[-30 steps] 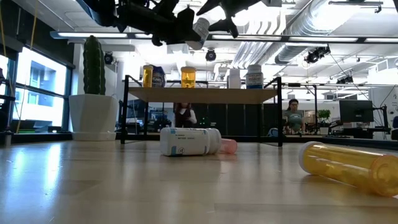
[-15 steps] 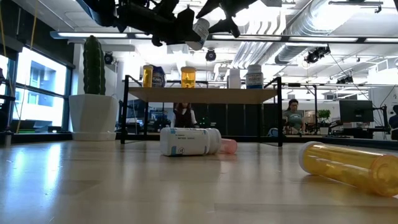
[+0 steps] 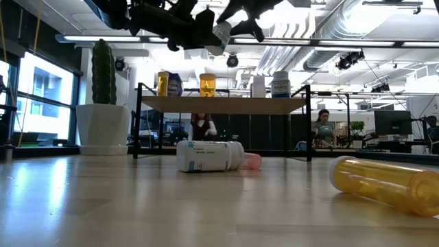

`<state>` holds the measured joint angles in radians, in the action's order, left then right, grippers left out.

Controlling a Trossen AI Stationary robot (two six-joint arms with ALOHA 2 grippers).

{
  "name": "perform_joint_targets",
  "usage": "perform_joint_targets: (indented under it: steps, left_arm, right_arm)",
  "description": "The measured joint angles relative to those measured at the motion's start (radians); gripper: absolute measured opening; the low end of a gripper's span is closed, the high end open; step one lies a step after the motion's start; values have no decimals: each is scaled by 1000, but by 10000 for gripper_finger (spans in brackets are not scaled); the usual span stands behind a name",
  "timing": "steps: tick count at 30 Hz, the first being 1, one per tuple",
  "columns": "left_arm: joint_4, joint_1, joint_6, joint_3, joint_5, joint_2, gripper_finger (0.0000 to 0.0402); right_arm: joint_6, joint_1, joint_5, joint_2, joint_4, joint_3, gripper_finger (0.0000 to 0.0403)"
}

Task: Pick and place medicine bottles onto shelf by color
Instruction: Put the top big white pill bottle on the shelf

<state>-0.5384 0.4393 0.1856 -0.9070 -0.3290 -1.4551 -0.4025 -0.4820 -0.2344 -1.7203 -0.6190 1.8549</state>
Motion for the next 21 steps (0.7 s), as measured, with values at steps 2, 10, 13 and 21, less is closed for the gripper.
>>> perform_joint_targets:
  steps: [2,10,13,21]
  left_arm:
    - [1,0,-1,0,0,0,152]
    - [1,0,-1,0,0,0,157]
    - [3,0,-1,0,1,0,164]
    - [54,1,2,0,4,0,196]
  right_arm:
    - [-2,0,1,0,-1,0,172]
    - [-7,0,7,0,-7,0,161]
    - [-8,1,10,0,-10,0,160]
    - [-11,0,45,-2,-19,-1,158]
